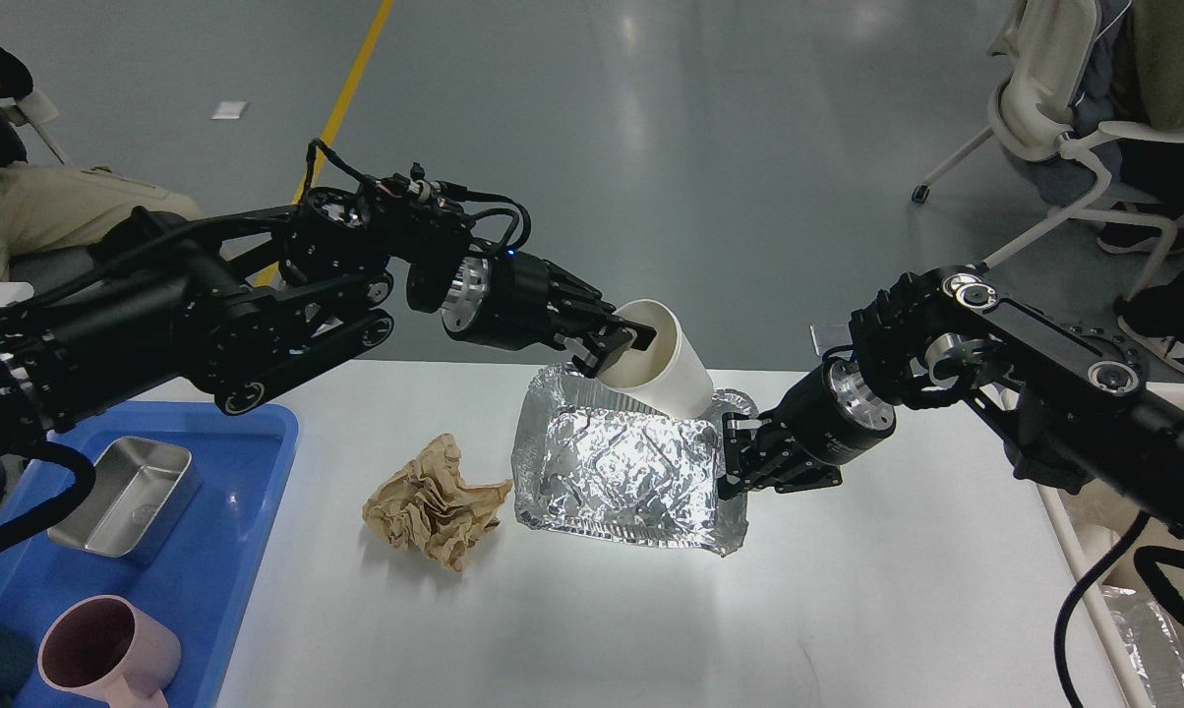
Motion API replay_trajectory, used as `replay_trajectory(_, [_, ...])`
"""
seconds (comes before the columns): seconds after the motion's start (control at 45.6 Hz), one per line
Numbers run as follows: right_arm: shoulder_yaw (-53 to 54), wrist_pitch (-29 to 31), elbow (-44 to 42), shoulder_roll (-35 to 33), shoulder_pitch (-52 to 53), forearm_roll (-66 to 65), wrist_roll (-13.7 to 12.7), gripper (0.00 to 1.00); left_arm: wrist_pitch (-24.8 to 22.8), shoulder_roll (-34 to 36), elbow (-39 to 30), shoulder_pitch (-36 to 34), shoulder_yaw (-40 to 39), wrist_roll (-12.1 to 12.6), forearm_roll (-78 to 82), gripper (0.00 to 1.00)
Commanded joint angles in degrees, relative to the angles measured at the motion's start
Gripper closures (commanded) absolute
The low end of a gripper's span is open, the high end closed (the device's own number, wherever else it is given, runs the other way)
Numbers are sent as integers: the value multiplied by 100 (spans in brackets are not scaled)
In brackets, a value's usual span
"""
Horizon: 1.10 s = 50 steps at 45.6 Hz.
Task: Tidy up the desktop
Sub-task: 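Lower the cup into the foil tray and open the left gripper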
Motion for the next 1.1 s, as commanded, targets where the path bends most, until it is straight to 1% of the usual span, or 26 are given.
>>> replay_trajectory(0.0, [9,0,8,-8,9,6,0,100,16,-305,275,-5,55,6,-9,87])
replay_trajectory(0.088, [44,0,8,-8,9,6,0,100,24,-384,328,21,55,6,-18,83])
replay_trajectory(0.395, [53,0,8,-26,0,6,0,100,33,-464,328,74,46,15,-35,78])
replay_trajectory(0.614, [53,0,8,-35,-9,6,0,100,51,-411,328,92,20,33,-105,62])
replay_trajectory(0.68, [53,0,8,-43,-18,6,0,100,60,-359,328,109,-33,94,-123,55])
replay_trajectory(0.746, [53,0,8,-52,-44,6,0,100,68,-288,328,197,-68,217,-193,44])
replay_trajectory(0.834, [62,0,8,-52,-53,6,0,100,77,-95,328,302,-156,323,-588,21])
replay_trajectory(0.856, [62,0,8,-52,-53,6,0,100,77,-42,328,337,-156,349,-702,17])
replay_trajectory(0.878, [62,0,8,-52,-53,6,0,100,86,19,328,373,-156,384,-825,15])
replay_trajectory(0.943, [70,0,8,-52,-53,6,0,100,86,212,328,513,-174,446,-1019,14])
replay_trajectory(1.075, [79,0,0,-35,-44,6,0,100,244,564,319,750,-200,428,-1063,13])
